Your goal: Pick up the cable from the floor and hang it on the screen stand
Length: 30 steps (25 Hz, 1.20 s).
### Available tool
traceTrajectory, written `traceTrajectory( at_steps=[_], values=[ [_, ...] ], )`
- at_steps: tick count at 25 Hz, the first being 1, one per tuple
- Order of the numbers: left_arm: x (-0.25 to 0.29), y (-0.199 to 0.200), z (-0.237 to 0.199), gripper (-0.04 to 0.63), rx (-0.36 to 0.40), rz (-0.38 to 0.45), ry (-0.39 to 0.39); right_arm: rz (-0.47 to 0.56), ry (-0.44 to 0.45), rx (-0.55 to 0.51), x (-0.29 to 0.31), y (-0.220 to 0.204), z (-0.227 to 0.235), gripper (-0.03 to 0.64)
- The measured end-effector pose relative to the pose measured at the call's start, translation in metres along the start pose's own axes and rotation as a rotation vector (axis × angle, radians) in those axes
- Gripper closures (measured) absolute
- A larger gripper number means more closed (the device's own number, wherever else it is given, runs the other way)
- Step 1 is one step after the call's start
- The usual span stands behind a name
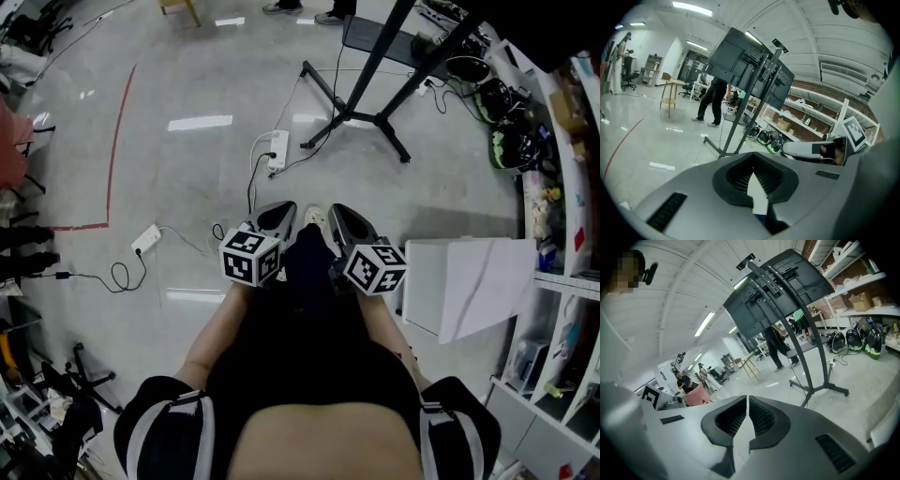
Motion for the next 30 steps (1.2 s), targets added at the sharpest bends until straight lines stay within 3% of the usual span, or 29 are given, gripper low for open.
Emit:
traceTrajectory(
  at_steps=[9,15,30],
  values=[
    [0.047,0.047,-0.012,0.588,-0.014,0.028,0.041,-0.007,0.057,0.047,0.049,0.031,0.046,0.591],
    [0.076,0.067,-0.014,0.588,0.000,0.024,0.061,-0.024,0.062,-0.010,0.071,0.050,0.075,0.591],
    [0.146,0.104,-0.025,0.588,0.031,0.010,0.094,-0.081,0.124,-0.036,0.119,0.056,0.137,0.591]
  ],
)
Point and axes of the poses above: the fingertips, and each gripper's own axes: x forward along the fingers, z to its right, y out of its top, the point moved 3 cm from there along -x, backward along the fingers, and after that the axes turned 15 degrees about -x, right-handed, at the moved point
